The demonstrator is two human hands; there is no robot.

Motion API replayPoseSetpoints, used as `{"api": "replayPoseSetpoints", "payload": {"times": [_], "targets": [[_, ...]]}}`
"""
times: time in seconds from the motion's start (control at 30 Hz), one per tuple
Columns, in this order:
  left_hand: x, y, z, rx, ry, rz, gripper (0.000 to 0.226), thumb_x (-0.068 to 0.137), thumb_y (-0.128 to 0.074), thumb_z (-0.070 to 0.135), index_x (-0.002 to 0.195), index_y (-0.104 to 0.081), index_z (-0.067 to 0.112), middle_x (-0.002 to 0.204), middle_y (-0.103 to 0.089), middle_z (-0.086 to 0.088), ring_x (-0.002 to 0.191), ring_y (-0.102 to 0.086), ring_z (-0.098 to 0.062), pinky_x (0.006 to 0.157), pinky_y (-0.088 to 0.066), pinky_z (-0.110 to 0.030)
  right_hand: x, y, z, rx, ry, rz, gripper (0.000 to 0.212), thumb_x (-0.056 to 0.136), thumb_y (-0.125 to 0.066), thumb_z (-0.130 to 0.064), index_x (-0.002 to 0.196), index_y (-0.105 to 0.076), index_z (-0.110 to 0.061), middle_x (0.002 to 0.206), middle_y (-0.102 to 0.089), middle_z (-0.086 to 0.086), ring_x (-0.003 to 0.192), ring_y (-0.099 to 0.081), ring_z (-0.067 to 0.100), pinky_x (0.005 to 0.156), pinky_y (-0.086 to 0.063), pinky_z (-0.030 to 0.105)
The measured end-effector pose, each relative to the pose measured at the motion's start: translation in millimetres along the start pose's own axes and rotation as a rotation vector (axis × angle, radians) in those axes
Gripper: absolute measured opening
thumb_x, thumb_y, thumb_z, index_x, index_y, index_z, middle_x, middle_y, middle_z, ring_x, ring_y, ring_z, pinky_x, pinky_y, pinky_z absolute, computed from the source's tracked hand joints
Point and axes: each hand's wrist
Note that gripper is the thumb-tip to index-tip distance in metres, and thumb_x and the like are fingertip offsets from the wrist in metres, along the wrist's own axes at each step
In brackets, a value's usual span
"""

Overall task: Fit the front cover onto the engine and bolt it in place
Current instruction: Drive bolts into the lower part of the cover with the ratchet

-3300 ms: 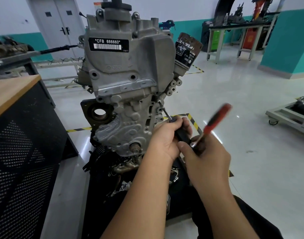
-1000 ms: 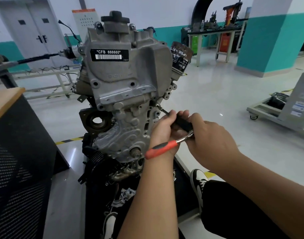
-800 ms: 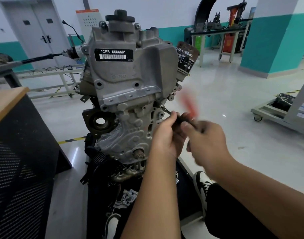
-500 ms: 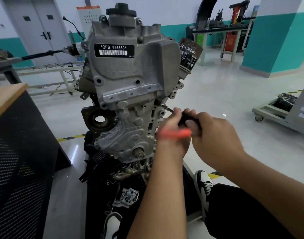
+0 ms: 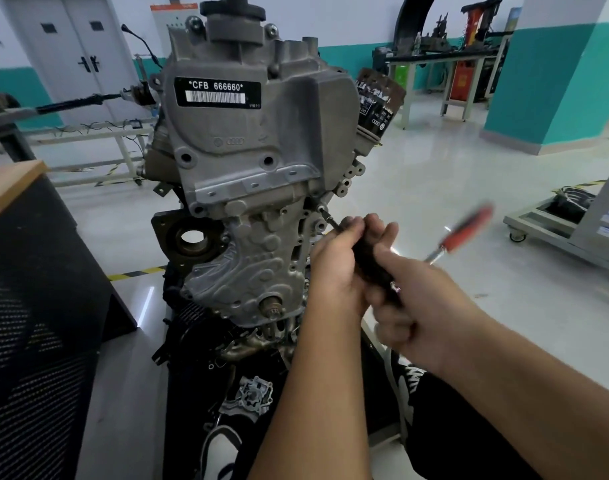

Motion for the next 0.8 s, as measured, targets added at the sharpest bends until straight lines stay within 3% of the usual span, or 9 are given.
{"api": "replayPoseSetpoints", "payload": {"times": [0.1,0.17,0.23,0.37,0.43,0.5,0.53,0.67,0.8], "targets": [[-2.4,-0.6,-3.6,0.064,-0.003,-0.052,0.014,0.107,-0.047,0.012,0.105,-0.056,0.002,0.086,-0.067,-0.013,0.088,-0.067,-0.029,0.070,-0.063,-0.034,-5.6,-1.0,-2.4,-0.570,0.341,0.235,0.019,0.104,-0.046,-0.037,0.095,-0.050,-0.021,0.066,-0.056,0.003,0.050,-0.043,0.022,0.049,-0.033,0.030],[-0.3,2.3,-5.3,0.080,-0.027,-0.060,0.017,0.106,-0.049,0.017,0.110,-0.056,0.002,0.082,-0.066,-0.013,0.079,-0.068,-0.028,0.077,-0.061,-0.039,-3.6,0.7,-7.6,-0.212,0.251,0.071,0.023,0.106,-0.048,-0.034,0.087,-0.052,-0.023,0.055,-0.050,-0.001,0.033,-0.036,0.011,0.032,-0.028,0.023],[1.6,6.4,-3.4,0.086,-0.021,-0.078,0.025,0.107,-0.049,0.023,0.112,-0.057,0.001,0.084,-0.067,-0.014,0.084,-0.066,-0.032,0.087,-0.058,-0.045,-8.5,-1.0,-18.8,0.237,-0.134,-0.098,0.030,0.107,-0.046,-0.039,0.081,-0.054,-0.026,0.046,-0.048,-0.001,0.023,-0.030,0.011,0.024,-0.021,0.019],[1.1,7.9,-4.5,0.003,0.010,-0.063,0.019,0.110,-0.040,0.018,0.115,-0.052,0.004,0.099,-0.074,-0.017,0.084,-0.075,-0.031,0.068,-0.062,-0.036,-2.5,7.1,-22.0,-0.664,0.261,0.260,0.031,0.105,-0.044,-0.046,0.095,-0.052,-0.017,0.068,-0.058,0.008,0.058,-0.056,0.036,0.047,-0.029,0.032],[2.1,7.1,-6.4,0.002,-0.006,-0.029,0.019,0.109,-0.043,0.021,0.104,-0.059,0.011,0.092,-0.076,-0.013,0.081,-0.075,-0.028,0.074,-0.062,-0.039,3.3,12.1,-11.3,-0.398,0.270,0.136,0.032,0.105,-0.047,-0.045,0.091,-0.054,-0.017,0.058,-0.050,0.003,0.049,-0.051,0.030,0.041,-0.032,0.030],[2.6,7.8,-5.1,0.043,-0.027,-0.005,0.043,0.108,-0.045,0.026,0.080,-0.074,0.013,0.079,-0.075,-0.008,0.075,-0.074,-0.024,0.078,-0.061,-0.040,-9.1,-5.1,-19.0,0.180,-0.155,-0.031,0.024,0.104,-0.052,-0.040,0.087,-0.055,-0.024,0.045,-0.039,-0.003,0.030,-0.033,0.013,0.026,-0.025,0.022],[1.7,8.7,-4.6,0.036,-0.029,-0.008,0.051,0.109,-0.043,0.026,0.072,-0.075,0.012,0.073,-0.073,-0.006,0.070,-0.074,-0.022,0.074,-0.062,-0.038,-4.8,1.5,-19.3,0.151,-0.169,-0.082,0.024,0.104,-0.054,-0.039,0.085,-0.054,-0.024,0.043,-0.039,-0.005,0.030,-0.033,0.013,0.025,-0.025,0.022],[-1.8,-3.7,-8.8,0.013,-0.067,0.047,0.028,0.109,-0.043,0.016,0.086,-0.053,0.004,0.064,-0.063,-0.008,0.057,-0.068,-0.022,0.062,-0.062,-0.037,-5.3,-0.1,-15.2,-0.622,0.224,0.202,0.022,0.103,-0.053,-0.032,0.089,-0.040,-0.021,0.063,-0.047,-0.001,0.061,-0.053,0.033,0.049,-0.035,0.030],[1.4,0.2,-4.7,0.092,-0.074,0.045,0.025,0.105,-0.053,0.014,0.083,-0.054,0.002,0.069,-0.061,-0.013,0.068,-0.069,-0.026,0.063,-0.062,-0.034,-13.1,-5.4,-22.2,0.215,-0.274,-0.175,0.021,0.101,-0.059,-0.031,0.081,-0.055,-0.026,0.042,-0.029,-0.003,0.029,-0.021,0.005,0.023,-0.020,0.020]]}}
Point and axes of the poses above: each hand's wrist, its own x-axis towards the middle knuckle, its own y-axis out of the back of the hand, z = x × y
